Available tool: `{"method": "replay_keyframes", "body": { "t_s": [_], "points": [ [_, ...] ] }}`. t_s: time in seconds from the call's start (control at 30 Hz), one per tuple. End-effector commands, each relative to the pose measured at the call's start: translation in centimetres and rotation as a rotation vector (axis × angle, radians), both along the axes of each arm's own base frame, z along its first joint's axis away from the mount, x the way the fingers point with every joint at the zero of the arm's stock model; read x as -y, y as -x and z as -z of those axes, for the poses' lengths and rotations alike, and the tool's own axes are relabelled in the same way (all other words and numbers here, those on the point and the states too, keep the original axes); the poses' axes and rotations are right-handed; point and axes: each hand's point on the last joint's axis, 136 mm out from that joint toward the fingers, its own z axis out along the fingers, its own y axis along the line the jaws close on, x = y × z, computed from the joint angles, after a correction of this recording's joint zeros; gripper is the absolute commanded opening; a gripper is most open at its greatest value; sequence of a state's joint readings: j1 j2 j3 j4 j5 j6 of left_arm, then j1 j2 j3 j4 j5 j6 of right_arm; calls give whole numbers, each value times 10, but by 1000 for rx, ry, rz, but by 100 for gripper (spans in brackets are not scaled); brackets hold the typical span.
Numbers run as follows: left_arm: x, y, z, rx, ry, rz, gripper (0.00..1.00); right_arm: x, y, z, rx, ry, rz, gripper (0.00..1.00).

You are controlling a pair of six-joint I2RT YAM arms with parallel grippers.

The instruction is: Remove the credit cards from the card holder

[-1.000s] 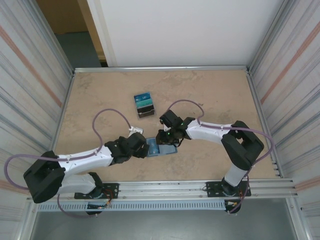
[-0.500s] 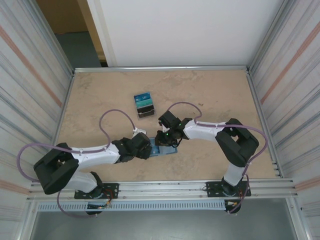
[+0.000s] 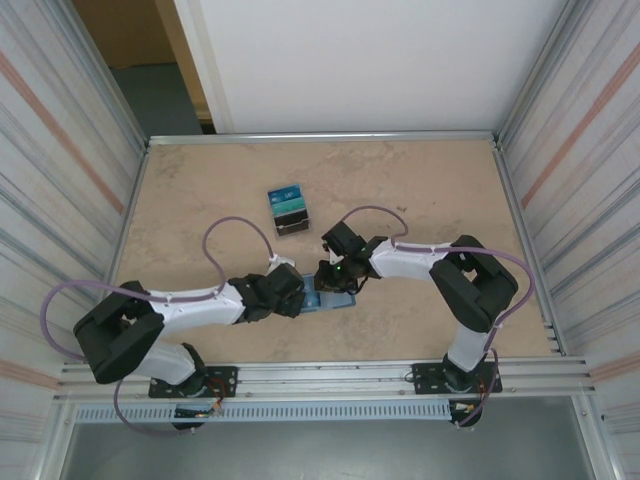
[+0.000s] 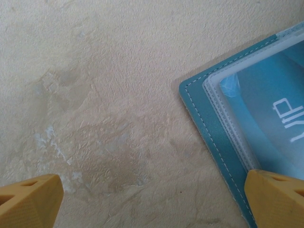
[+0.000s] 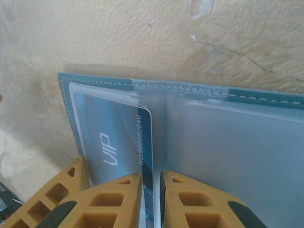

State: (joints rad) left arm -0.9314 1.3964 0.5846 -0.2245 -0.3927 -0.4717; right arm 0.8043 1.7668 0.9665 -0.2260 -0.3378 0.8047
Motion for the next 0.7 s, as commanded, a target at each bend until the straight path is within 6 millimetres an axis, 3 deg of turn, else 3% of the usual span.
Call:
{"method": "replay_keyframes", "body": {
  "t_s": [0.0,0.67],
  "points": [
    [-2,1,0,-11,-34,3,99,0,2,4,-29,-17,18,17],
    [2,2,3,-33,-39,15,99,-14,3,-11,-56,-233,11,14]
  ]
}}
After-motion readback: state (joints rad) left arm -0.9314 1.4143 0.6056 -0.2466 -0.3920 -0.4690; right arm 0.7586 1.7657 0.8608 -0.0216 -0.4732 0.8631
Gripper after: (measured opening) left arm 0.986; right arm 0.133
